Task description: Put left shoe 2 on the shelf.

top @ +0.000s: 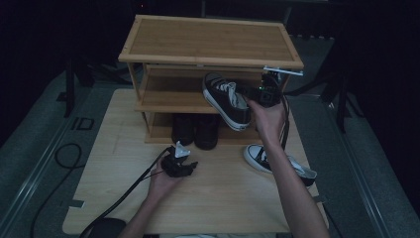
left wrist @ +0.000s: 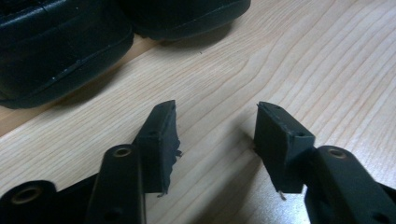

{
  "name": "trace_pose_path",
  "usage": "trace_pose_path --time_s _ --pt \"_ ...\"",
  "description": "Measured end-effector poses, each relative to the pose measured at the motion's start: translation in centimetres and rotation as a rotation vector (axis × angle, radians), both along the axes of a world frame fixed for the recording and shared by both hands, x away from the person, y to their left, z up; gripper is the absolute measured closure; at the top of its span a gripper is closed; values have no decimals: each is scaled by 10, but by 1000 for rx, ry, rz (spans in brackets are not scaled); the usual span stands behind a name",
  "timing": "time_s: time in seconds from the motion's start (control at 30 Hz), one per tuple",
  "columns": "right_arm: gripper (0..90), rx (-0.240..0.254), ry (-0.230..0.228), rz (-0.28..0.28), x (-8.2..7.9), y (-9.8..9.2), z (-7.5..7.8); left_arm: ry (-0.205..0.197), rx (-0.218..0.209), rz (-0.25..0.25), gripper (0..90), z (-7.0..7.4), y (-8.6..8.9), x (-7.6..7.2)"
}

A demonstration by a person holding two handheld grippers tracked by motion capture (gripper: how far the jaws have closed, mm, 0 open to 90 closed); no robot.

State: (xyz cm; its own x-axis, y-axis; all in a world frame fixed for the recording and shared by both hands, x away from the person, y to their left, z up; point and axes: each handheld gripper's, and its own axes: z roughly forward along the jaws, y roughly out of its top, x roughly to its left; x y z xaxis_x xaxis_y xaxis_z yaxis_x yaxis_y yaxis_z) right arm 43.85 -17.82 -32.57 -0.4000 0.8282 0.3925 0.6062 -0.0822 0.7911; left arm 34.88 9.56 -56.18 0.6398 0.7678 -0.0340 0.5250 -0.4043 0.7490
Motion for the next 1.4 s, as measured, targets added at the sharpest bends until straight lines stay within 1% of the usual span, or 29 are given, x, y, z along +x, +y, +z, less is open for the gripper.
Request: trace_pose_path --time_s 0.1,0.13,0.23,0.3,0.37,0.4,0.43,0.5,0.6,0.63,0.67,0.7,0.73,0.77,0.8,0.9,0.93,0.97,1.03,1.1,1.13,1.17,1.2,1.23,1.27,1.3,1.33,1.37,1.4 --pt "661 -20 -6 0 -2 -2 1 13 3 -12 539 2 -1 0" --pt "669 -29 -13 -1 -3 -3 2 15 14 -23 544 3 -1 0" --pt "683 -47 -10 7 -6 -4 4 7 23 -37 548 5 -4 -3" --pt "687 -72 -15 -1 -8 -7 4 1 15 -43 548 7 -7 -4" --pt "689 -77 -14 -5 -9 -9 3 -4 24 -58 549 9 -9 -6" --pt "694 -90 -12 -14 -9 -13 0 -13 32 -71 550 12 -12 -7" --pt "696 -95 -13 -17 -9 -14 -1 -13 32 -71 555 12 -12 -7" --pt "699 -108 -11 -22 -9 -17 -3 -18 17 -74 555 13 -16 -8" --pt "701 -144 -22 -32 -9 -20 -5 -35 14 -92 555 18 -26 -9" --pt "701 -144 -22 -32 -9 -20 -5 -35 14 -92 556 18 -26 -9" --pt "701 -171 -30 -34 -10 -21 -6 -38 12 -97 558 19 -28 -9" --pt "701 -171 -30 -34 -10 -21 -6 -38 2 -97 558 20 -31 -8" --pt "700 -201 -44 -34 -11 -22 -7 -40 -3 -99 564 20 -37 -8" --pt "700 -201 -44 -34 -11 -22 -7 -40 -3 -99 567 20 -37 -8" --pt "698 -220 -49 -34 -12 -24 -8 -43 -7 -102 572 20 -41 -7" --pt "696 -229 -53 -32 -13 -28 -10 -55 0 -111 595 20 -51 -6" --pt "696 -229 -53 -32 -13 -28 -10 -57 -6 -114 595 20 -55 -6" --pt "696 -238 -54 -31 -15 -31 -11 -60 -7 -115 622 20 -58 -5" --pt "696 -247 -60 -29 -15 -32 -12 -60 -15 -112 639 20 -63 -2" --pt "697 -274 -66 -28 -18 -36 -14 -63 -19 -104 704 20 -68 1" --pt "697 -274 -66 -28 -18 -36 -14 -60 -23 -96 704 20 -71 3" --pt "697 -283 -74 -29 -20 -39 -15 -61 -27 -80 749 19 -75 7" --pt "697 -283 -74 -29 -20 -39 -15 -61 -27 -80 773 19 -75 7" --pt "698 -286 -72 -30 -21 -41 -15 -62 -25 -76 773 19 -77 8" --pt "697 -288 -74 -30 -23 -43 -16 -64 -22 -71 827 19 -79 10" --pt "697 -291 -75 -31 -24 -45 -17 -67 -29 -67 851 19 -81 12" --pt "697 -291 -75 -31 -24 -45 -17 -72 -27 -63 851 19 -82 13" --pt "695 -292 -76 -29 -26 -48 -19 -76 -25 -55 897 19 -85 15" --pt "695 -292 -76 -29 -26 -48 -19 -78 -21 -52 897 19 -86 17"
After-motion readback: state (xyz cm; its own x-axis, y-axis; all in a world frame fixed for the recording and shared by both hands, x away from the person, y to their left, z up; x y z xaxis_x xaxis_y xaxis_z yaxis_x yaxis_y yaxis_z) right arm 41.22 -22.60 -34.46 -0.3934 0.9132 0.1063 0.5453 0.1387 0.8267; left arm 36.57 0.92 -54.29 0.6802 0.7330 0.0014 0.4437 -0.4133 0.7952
